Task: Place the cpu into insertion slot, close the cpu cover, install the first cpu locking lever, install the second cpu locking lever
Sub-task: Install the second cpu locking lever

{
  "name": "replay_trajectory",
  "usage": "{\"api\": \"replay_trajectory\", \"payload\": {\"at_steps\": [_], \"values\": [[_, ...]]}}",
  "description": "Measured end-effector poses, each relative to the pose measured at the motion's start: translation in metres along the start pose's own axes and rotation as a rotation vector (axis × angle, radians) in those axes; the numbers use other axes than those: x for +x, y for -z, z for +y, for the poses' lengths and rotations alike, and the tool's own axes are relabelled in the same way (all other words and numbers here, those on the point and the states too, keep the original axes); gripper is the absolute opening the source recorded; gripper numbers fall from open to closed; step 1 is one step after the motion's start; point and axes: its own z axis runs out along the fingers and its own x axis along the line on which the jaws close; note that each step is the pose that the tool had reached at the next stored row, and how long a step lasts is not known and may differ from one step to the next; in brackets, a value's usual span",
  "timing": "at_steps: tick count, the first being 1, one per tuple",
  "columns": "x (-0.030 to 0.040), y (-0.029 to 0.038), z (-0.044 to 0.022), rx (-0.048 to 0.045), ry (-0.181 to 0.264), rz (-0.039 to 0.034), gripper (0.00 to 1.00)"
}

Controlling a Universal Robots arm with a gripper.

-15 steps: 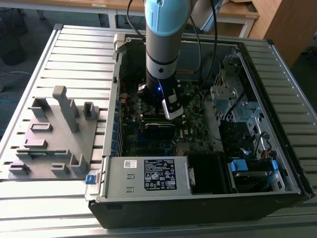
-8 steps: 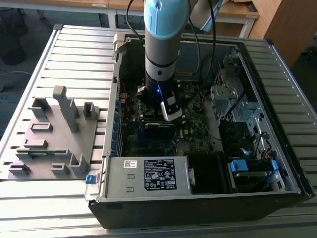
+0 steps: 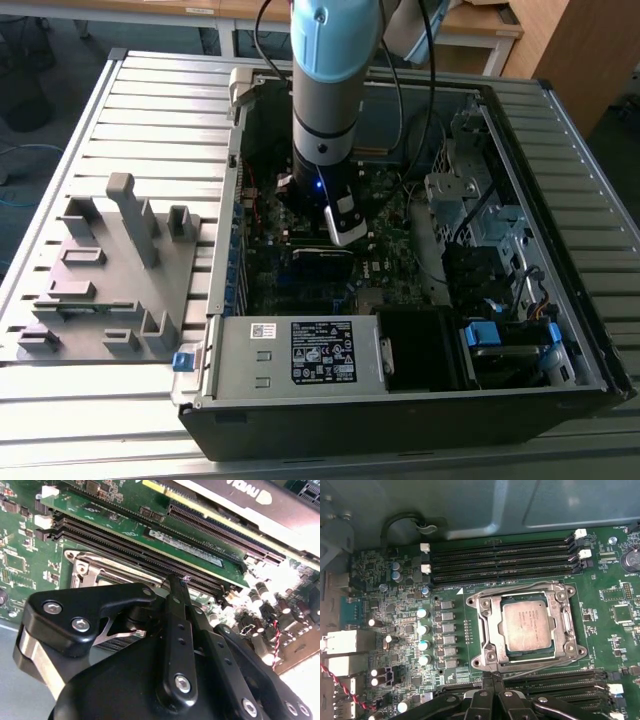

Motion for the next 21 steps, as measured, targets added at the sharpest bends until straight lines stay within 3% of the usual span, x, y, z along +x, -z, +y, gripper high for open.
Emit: {"api": "replay_trajectory", "payload": {"at_steps": [7,9,14,21], "values": [[0.0000,-0.0001,-0.0002,-0.0050,-0.001,0.0044,0.10],[-0.0001,-0.0003,-0.0005,-0.0121,-0.001,0.0066,0.10],[-0.0003,-0.0009,-0.0024,-0.0442,-0.002,0.0140,0.10],[-0.0007,-0.0047,-0.0066,-0.0576,-0.002,0.0157,0.10]]}}
